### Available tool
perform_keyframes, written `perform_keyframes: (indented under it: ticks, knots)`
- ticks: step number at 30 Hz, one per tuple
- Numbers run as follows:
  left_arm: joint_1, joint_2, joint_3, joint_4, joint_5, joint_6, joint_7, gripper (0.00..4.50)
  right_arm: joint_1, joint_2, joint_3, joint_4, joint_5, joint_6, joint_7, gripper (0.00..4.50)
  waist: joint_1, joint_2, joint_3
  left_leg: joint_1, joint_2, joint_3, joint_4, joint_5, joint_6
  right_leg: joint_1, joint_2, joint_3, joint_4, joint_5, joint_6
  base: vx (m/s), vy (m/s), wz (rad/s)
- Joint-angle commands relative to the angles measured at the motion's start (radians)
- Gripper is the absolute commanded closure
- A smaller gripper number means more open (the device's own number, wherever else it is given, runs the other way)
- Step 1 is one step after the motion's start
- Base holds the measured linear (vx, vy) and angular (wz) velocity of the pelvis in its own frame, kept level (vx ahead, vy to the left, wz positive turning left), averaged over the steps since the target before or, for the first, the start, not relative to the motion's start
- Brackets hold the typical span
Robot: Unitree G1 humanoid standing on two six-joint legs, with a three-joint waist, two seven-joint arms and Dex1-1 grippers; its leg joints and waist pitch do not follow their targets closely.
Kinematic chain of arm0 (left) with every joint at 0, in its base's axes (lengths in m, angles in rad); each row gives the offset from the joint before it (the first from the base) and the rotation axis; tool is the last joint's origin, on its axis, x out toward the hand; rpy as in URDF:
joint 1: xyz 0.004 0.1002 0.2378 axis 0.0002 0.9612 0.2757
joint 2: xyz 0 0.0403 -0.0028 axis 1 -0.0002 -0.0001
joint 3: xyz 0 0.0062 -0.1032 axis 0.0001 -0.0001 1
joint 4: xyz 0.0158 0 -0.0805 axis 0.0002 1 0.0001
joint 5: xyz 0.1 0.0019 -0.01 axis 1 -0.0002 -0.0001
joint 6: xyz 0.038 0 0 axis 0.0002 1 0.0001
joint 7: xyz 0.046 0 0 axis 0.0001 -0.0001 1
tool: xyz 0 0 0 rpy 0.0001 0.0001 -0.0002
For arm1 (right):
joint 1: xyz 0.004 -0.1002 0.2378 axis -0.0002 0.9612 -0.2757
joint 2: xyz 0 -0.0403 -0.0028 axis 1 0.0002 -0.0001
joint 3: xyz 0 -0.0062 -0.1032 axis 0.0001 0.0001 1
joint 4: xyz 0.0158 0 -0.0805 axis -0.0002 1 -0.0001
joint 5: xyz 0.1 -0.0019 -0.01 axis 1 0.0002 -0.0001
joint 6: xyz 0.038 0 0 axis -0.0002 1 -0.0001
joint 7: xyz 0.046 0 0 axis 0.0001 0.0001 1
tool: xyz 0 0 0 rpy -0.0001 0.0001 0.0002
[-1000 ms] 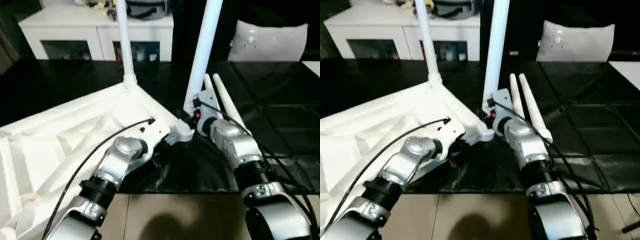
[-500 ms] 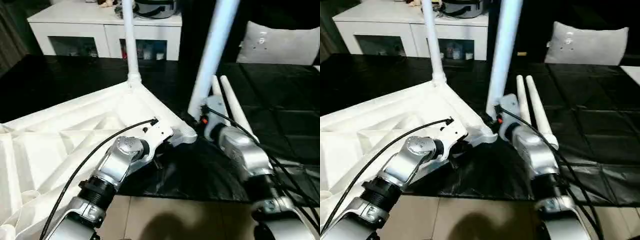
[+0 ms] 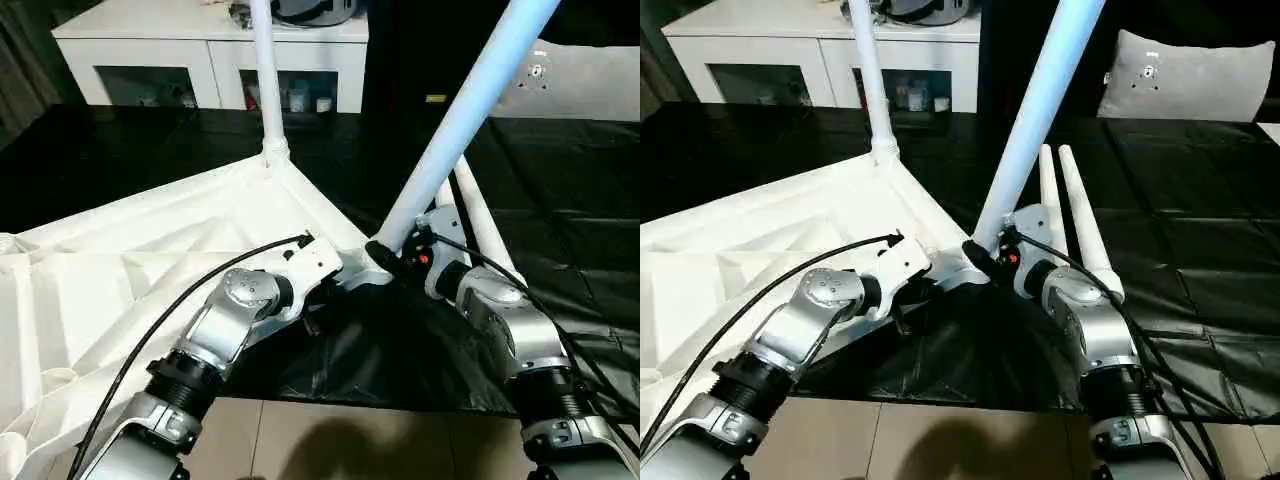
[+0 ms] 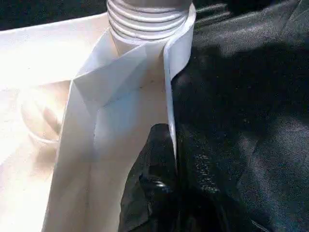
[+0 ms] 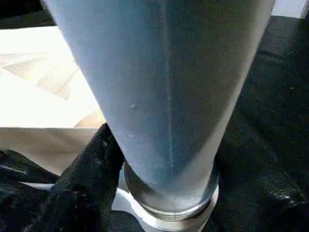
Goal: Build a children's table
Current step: Insert table leg to table base
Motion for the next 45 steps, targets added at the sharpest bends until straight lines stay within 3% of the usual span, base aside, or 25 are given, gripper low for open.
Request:
perform_keyframes:
  ticks: [1, 3, 5, 14, 26, 30, 38, 45]
  knots:
    - [0.016, 0.012, -0.018, 0.004, 0.004, -0.002, -0.007, 4.5, -0.006, 0.006, 0.019, 0.016, -0.003, 0.017, 0.004, 1.02, 0.004, -0.012, -0.05, -0.01, 0.051, -0.008, -0.061, -0.147, 0.067, 0.051, -0.076, 0.062, -0.078, -0.197, -0.169, 0.0, 0.0, 0.0]
    - [0.021, 0.014, -0.024, -0.011, 0.002, 0.003, -0.015, 4.5, -0.028, 0.015, 0.016, 0.027, -0.003, 0.014, 0.0, 0.79, 0.005, -0.014, -0.051, -0.011, 0.051, -0.008, -0.058, -0.119, 0.071, 0.052, -0.076, 0.063, -0.073, -0.171, -0.173, 0.0, 0.0, 0.0]
    - [0.026, 0.014, -0.032, -0.018, 0.002, 0.005, -0.02, 4.5, -0.043, 0.02, 0.009, 0.034, 0.002, 0.012, -0.004, 1.22, 0.004, -0.013, -0.053, -0.01, 0.051, -0.007, -0.056, -0.105, 0.076, 0.051, -0.074, 0.062, -0.07, -0.142, -0.184, 0.0, 0.0, 0.0]
    - [0.053, 0.022, -0.059, -0.06, 0.0, 0.015, -0.047, 4.5, -0.078, 0.019, -0.004, 0.055, 0.012, 0.009, 0.012, 1.85, 0.006, -0.015, -0.058, -0.012, 0.049, -0.005, -0.046, -0.04, 0.103, 0.056, -0.073, 0.061, -0.053, -0.024, -0.215, 0.0, 0.0, 0.0]
    - [0.069, 0.037, -0.072, -0.088, -0.003, 0.025, -0.064, 4.5, -0.081, 0.007, 0.022, 0.063, 0.021, 0.027, 0.088, 1.91, 0.008, -0.014, -0.06, -0.009, 0.051, -0.005, -0.039, -0.037, 0.109, 0.056, -0.072, 0.062, -0.044, 0.009, -0.234, 0.0, 0.0, 0.0]
    - [0.072, 0.05, -0.081, -0.1, -0.01, 0.017, -0.093, 4.5, -0.087, 0.0, 0.023, 0.089, 0.027, 0.053, 0.118, 1.91, 0.008, -0.016, -0.059, -0.01, 0.05, -0.004, -0.039, -0.054, 0.106, 0.057, -0.073, 0.062, -0.048, -0.027, -0.229, 0.0, 0.0, 0.0]
    - [0.08, 0.123, -0.104, -0.105, -0.02, -0.059, -0.181, 4.5, -0.081, -0.086, 0.012, 0.02, 0.097, 0.139, 0.286, 1.91, 0.016, -0.008, -0.06, -0.007, 0.052, -0.005, -0.038, -0.079, 0.091, 0.055, -0.07, 0.063, -0.047, -0.042, -0.223, 0.0, 0.0, 0.0]
    - [0.081, 0.163, -0.101, -0.09, -0.018, -0.088, -0.213, 4.5, -0.058, -0.162, 0.042, -0.039, 0.114, 0.23, 0.377, 1.92, 0.025, -0.013, -0.059, -0.01, 0.051, -0.003, -0.036, -0.077, 0.094, 0.056, -0.07, 0.062, -0.047, -0.056, -0.218, 0.0, 0.0, 0.0]
